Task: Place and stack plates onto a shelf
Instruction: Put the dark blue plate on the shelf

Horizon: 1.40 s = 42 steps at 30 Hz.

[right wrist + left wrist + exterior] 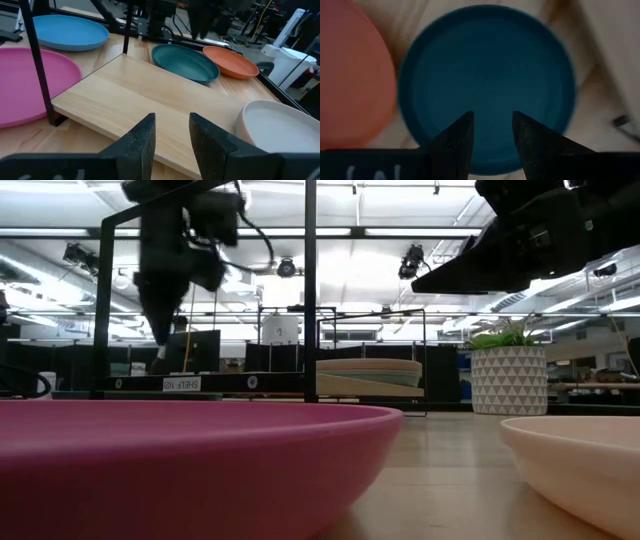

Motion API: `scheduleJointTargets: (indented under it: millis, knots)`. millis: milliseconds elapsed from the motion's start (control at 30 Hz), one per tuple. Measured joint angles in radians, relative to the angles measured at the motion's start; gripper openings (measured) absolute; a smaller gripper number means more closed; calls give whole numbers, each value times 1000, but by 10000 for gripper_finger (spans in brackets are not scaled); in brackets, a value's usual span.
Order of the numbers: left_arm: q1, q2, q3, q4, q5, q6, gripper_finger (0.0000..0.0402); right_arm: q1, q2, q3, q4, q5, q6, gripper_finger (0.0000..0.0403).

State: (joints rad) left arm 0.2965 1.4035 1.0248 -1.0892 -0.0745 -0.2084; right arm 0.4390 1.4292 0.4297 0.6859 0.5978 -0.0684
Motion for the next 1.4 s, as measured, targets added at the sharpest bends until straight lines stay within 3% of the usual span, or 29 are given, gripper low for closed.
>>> scheduleJointTargets:
  millis: [333,633,1033,1133,1300,1400]
  knots:
    - [177,268,87,77,-1,448,141,2,72,-1,70,7,-4,125]
    - [195,327,101,175,-3,796,141,5,79,-1,73,7,15,125]
    - [204,335,47,282,-9,875,136,6,79,-1,67,3,24,125]
    - [206,337,47,275,-12,884,110,7,79,-1,67,3,23,125]
    - [206,366,47,236,-11,930,27,7,79,-1,70,3,21,125]
    - [197,368,50,222,-15,962,13,7,79,-1,66,3,21,125]
